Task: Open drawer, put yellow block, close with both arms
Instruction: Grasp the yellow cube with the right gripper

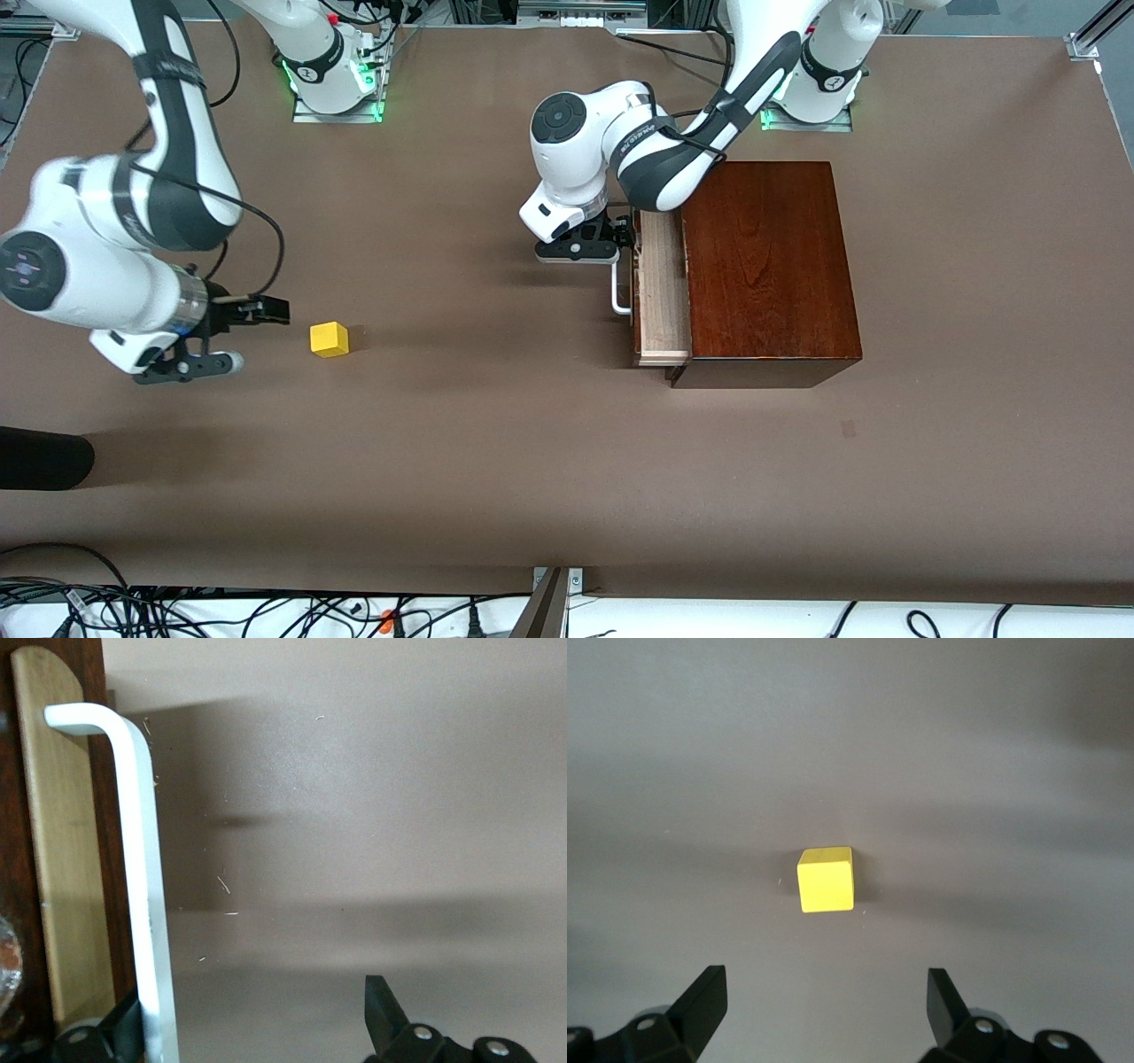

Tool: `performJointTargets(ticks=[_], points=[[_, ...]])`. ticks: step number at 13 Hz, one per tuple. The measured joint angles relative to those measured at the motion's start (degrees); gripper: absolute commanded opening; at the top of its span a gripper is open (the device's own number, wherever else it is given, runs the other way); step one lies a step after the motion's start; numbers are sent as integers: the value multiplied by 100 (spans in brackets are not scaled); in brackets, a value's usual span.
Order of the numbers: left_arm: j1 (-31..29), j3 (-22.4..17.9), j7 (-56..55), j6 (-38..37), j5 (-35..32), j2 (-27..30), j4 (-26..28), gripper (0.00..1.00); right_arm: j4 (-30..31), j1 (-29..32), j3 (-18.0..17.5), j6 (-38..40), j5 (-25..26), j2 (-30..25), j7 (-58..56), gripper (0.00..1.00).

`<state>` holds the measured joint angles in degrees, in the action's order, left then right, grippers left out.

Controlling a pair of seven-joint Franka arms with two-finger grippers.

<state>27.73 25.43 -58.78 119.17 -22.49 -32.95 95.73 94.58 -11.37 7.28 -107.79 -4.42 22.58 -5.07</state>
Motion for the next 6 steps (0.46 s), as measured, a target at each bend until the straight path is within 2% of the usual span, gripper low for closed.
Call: performJointTargets(ticks=[6], points=[[145,-116,47,-63,-24,-18,-41,100,973,-218,-53,-1731,-12,465,-5,100]])
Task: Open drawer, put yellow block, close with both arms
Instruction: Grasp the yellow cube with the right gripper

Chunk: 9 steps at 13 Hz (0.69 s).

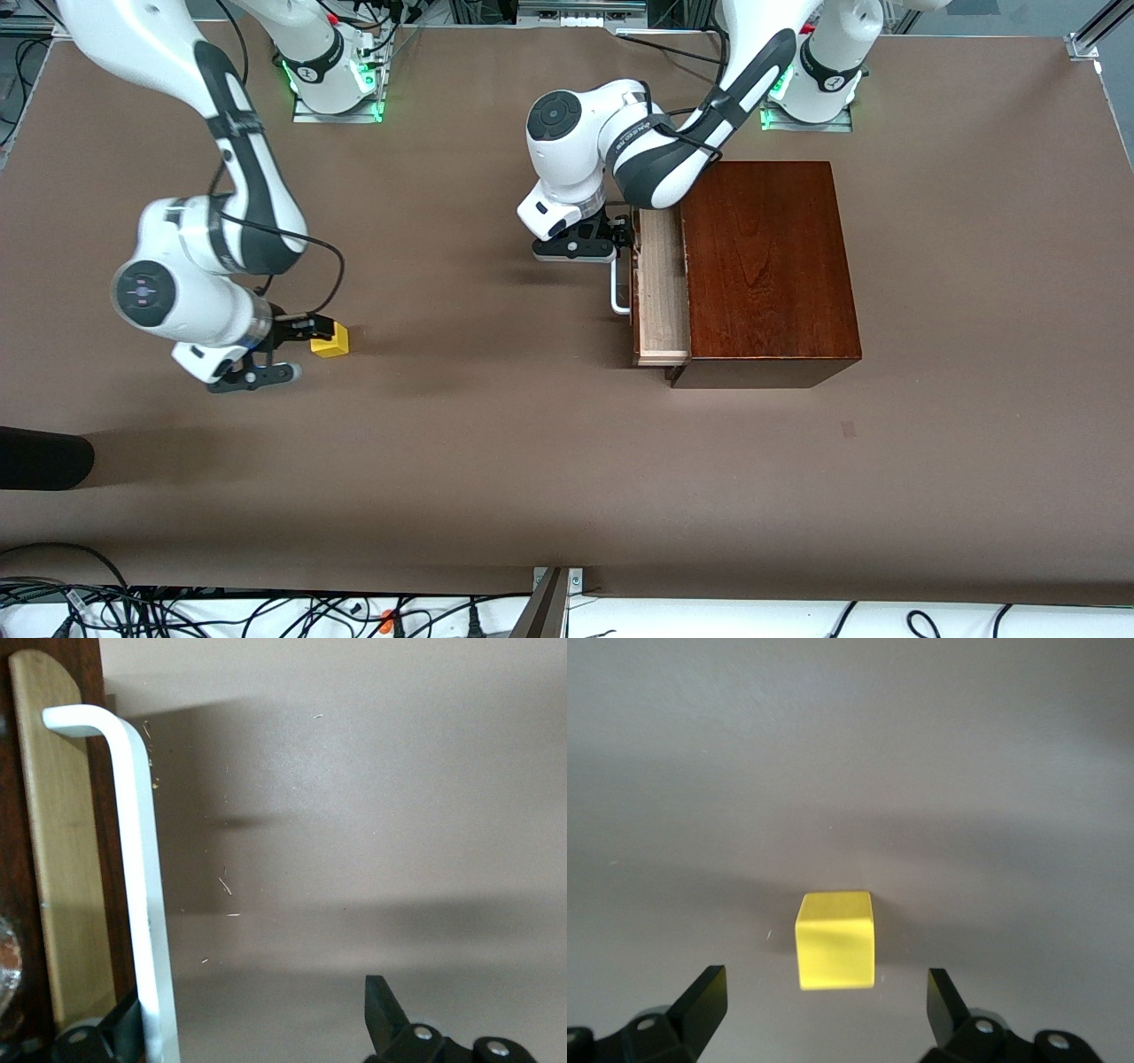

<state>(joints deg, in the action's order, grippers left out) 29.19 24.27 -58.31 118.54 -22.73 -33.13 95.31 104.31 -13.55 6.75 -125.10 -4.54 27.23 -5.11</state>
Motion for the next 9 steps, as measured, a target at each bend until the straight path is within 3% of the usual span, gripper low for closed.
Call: performJointTargets(ticks=[5,9], points=[[146,10,10,-514,-54,-246,-414,100,619,1,9,-886,0,66,0,96],[293,128,-23,-1020,-49,-282,-800,100,993,1,10,-1396,0,67,-1,82]])
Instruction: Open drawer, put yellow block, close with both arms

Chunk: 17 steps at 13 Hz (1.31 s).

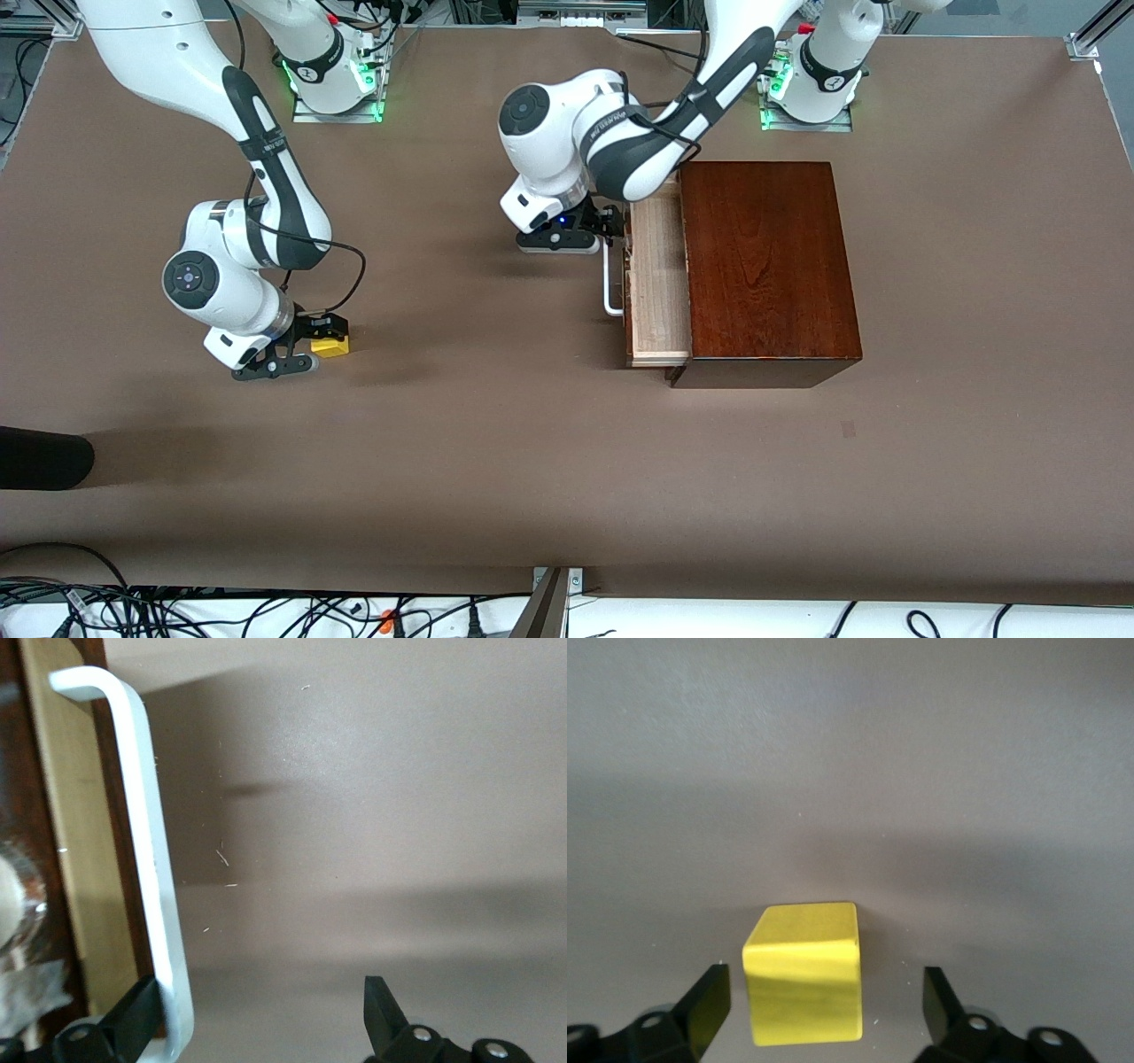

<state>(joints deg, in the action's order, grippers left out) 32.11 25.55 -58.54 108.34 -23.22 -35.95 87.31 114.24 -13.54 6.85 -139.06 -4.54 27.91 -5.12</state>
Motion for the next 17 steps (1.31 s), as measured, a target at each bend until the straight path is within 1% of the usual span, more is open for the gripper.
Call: performJointTargets(ticks=[3,5,6,9,10,12,14,17], points=[[21,30,0,-252,8,-1,-325,100,53,0,0,-36,0,0,0,67],[17,36,0,-570,9,3,-570,100,54,0,0,-36,0,0,0,59],[8,37,22,-798,13,20,-760,100,55,0,0,-36,0,0,0,53],[-186,37,425,-1594,87,251,-1367,100,56,-1,0,-36,-1,-2,0,30],[-347,37,595,-1848,209,399,-1508,100,56,-2,-2,-36,-1,-2,-2,27],[-785,34,942,-2192,487,741,-1671,100,47,-5,-54,-39,-1,-8,-92,27],[-1310,31,1488,-2465,702,1084,-1712,100,-3,-15,-163,3,-1,-90,-206,27],[-2134,19,2515,-2773,878,1460,-1719,100,-211,-28,-319,391,3,-528,-256,27]])
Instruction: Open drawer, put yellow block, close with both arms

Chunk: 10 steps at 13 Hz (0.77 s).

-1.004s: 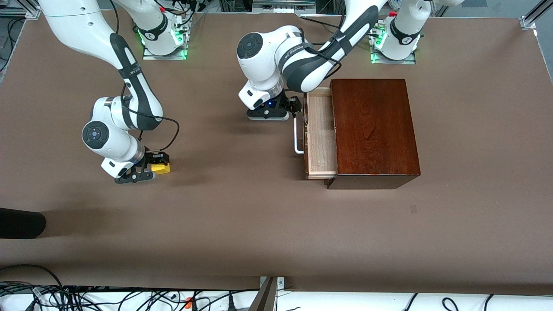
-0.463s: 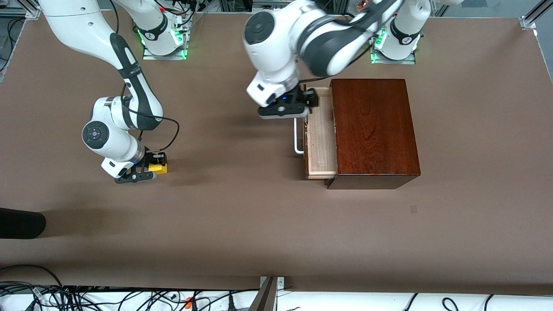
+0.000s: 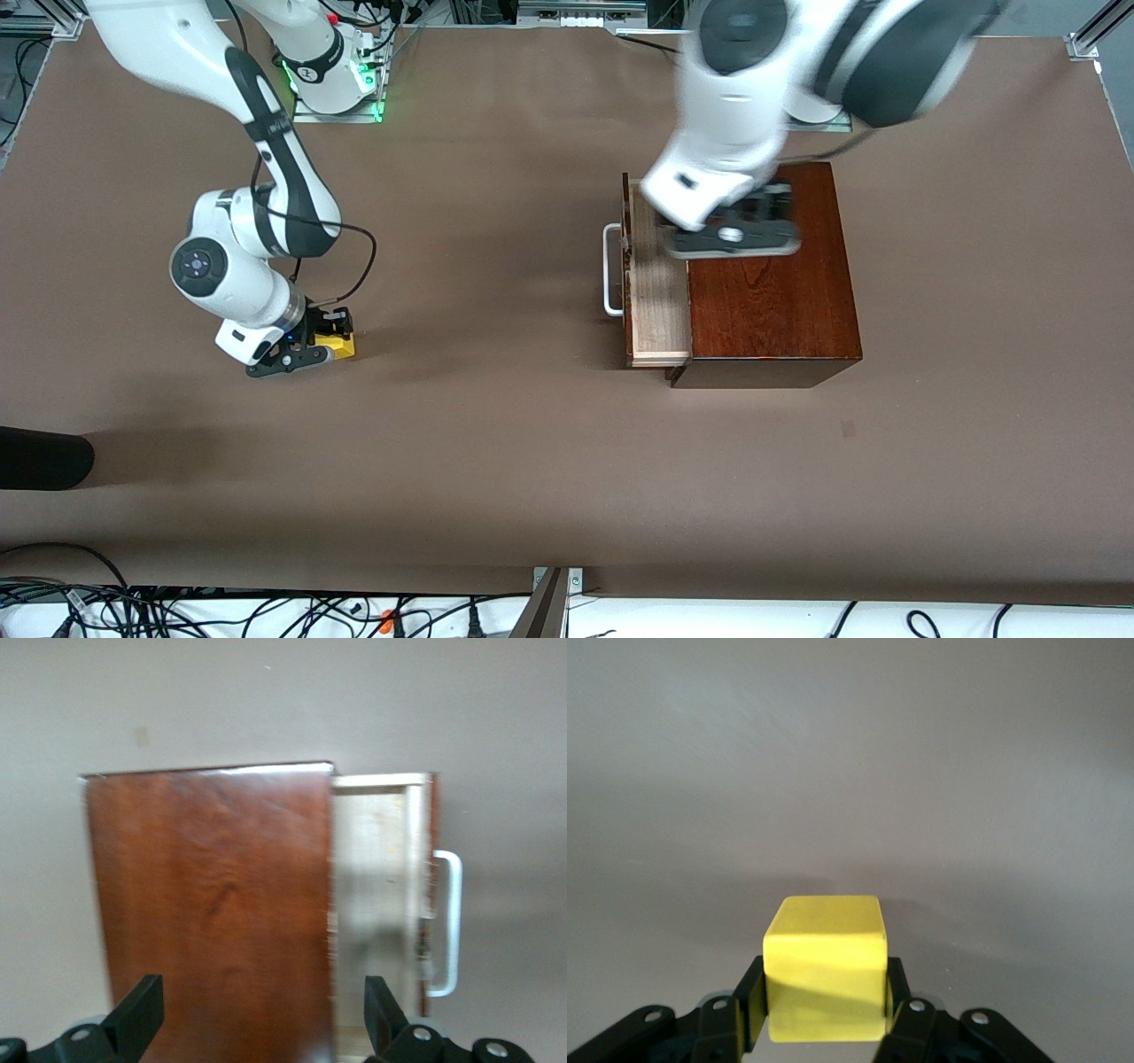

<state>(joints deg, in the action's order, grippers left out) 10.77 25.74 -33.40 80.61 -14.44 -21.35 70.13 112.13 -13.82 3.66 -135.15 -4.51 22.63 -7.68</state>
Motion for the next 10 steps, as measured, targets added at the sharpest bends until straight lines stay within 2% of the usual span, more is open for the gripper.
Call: performJointTargets(ticks=[2,4,6,8,10], points=[[-502,-41,655,-49,344,181,6,100,-428,-6,-102,824,1,-344,-9,27],[-717,-296,1290,-84,515,379,57,100,-1184,-9,-277,1928,1,-511,-15,27],[-712,-851,2078,-83,795,732,359,100,-1840,-69,-476,2628,-1,-536,-28,27],[-630,-1634,2931,39,1164,1151,843,100,-2155,-333,-631,2791,0,-518,-32,27],[-585,-2161,3485,292,1269,1490,1298,100,-2361,-853,-688,2795,41,-485,-34,27]])
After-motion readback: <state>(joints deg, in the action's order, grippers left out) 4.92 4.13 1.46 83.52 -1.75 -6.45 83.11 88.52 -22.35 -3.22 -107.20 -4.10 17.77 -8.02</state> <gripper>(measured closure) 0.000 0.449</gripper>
